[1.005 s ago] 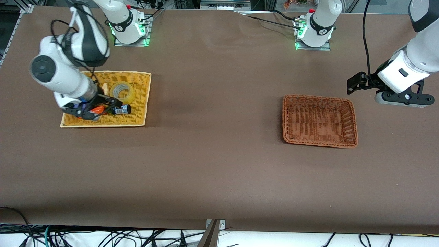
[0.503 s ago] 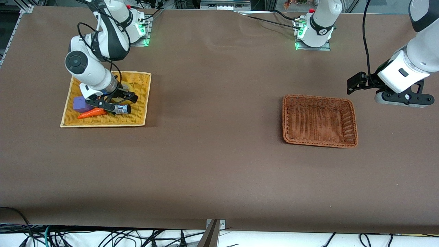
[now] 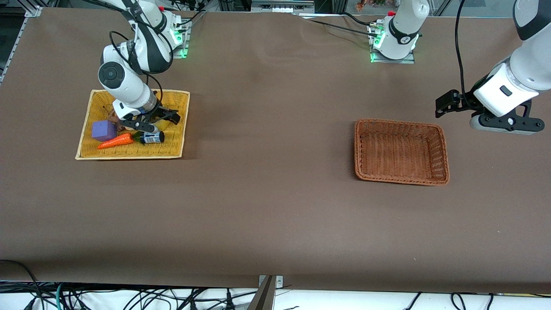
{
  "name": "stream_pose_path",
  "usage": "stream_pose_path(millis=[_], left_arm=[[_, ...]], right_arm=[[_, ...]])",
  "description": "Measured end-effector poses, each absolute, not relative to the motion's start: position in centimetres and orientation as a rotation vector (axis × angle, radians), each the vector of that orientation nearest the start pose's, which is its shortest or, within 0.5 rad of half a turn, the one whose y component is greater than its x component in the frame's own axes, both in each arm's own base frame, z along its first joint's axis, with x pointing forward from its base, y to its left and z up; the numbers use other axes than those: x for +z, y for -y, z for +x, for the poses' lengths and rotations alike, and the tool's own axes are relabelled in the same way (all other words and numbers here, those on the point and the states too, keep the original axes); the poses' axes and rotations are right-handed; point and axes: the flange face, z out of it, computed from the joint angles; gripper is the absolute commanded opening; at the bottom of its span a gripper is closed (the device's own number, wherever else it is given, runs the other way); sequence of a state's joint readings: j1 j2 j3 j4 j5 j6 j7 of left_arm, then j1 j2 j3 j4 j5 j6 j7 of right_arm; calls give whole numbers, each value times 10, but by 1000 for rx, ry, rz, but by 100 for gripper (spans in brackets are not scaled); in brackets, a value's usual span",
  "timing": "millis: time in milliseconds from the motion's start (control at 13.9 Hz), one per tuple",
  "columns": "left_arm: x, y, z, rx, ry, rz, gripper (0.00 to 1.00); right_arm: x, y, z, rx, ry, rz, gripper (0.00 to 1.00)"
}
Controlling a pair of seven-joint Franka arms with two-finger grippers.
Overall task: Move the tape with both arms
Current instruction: 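Close the right gripper on the tape roll's rim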
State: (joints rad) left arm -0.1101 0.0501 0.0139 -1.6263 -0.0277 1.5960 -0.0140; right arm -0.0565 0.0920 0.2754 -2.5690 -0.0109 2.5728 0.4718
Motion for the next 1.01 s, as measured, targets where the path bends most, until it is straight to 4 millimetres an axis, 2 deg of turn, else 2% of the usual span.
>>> stream_pose_path(millis=[574,646,790,862,1005], left_arm=[[573,58,564,134,-128,-3158,100],[573,58,565,134,-128,-3158,100],[573,58,565,133,-128,-3159,100],[574,58,565,132,-129,-3159,100],[574,58,565,132,-129,-3159,100]], right_arm=[[204,-96,415,156,-294,-3129,100],[201,-96,414,161,-263,-3129,95],[198,-96,413,169,-222,-3130,22],[197,-96,413,172,-208,-3131,1],[197,-96,413,173,-184,-3131,0]])
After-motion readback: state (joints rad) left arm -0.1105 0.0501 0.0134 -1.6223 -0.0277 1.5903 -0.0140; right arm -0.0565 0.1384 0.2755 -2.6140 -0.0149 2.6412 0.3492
